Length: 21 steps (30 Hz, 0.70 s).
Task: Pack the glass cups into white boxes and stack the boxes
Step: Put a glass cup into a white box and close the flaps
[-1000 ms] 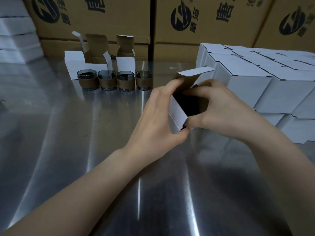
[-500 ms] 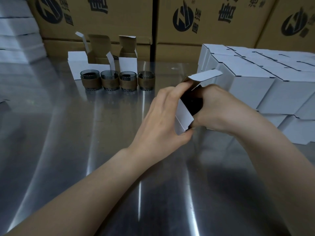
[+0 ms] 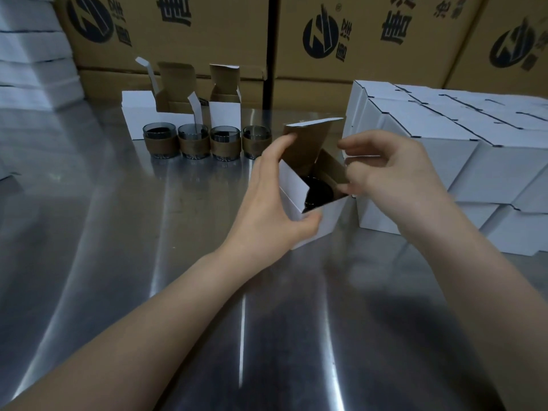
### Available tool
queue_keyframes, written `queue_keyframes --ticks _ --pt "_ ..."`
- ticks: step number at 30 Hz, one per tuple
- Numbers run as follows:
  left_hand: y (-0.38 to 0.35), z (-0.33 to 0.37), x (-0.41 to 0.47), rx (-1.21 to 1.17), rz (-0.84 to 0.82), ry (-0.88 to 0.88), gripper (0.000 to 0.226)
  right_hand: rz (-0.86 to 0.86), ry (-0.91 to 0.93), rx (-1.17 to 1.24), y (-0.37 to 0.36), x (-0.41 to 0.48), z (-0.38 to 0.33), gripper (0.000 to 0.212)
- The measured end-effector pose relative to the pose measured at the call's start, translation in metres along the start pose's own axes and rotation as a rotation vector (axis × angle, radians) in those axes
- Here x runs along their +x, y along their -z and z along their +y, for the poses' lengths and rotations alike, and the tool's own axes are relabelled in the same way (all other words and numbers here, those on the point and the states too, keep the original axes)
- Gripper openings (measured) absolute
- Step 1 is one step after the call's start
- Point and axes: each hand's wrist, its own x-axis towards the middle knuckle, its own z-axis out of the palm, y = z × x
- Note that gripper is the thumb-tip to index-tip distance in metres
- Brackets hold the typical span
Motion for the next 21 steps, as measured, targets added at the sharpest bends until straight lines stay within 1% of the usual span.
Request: queue_keyframes --ticks 3,5,8,10,12,14,15,17,21 --pt "0.005 -0.002 0.002 -0.028 -0.029 0.058 0.095 0.107 0.038 0.021 0.002 0.001 0.003 0.034" --pt "0.009 -0.003 0.003 -0.066 -0.047 0.099 0.096 0.136 0.070 0.000 0.002 0.001 0.004 0.036" --pt "0.015 -0.003 0.004 -0.163 -0.072 0.135 0.093 0.095 0.071 0.021 -0.002 0.000 0.008 0.037" --pt "0.018 -0.006 0.004 -0.222 -0.093 0.141 0.088 0.052 0.064 0.002 -0.004 -0.001 0.010 0.038" --pt "0.020 -0.006 0.006 -0.302 -0.096 0.168 0.073 0.015 0.070 -0.012 -0.005 -0.002 0.013 0.038" --pt "0.022 -0.006 0.009 -0.398 -0.059 0.217 0.053 -0.012 0.076 -0.003 -0.007 -0.003 0.015 0.036" --pt "0.024 -0.006 0.011 -0.424 -0.044 0.237 0.048 -0.021 0.082 0.005 -0.008 -0.003 0.015 0.033" --pt "0.025 -0.007 0.013 -0.428 -0.041 0.254 0.047 -0.035 0.099 0.022 -0.011 -0.003 0.018 0.027" --pt "0.025 -0.009 0.010 -0.434 -0.051 0.253 0.056 -0.057 0.142 0.048 -0.016 -0.003 0.022 0.023"
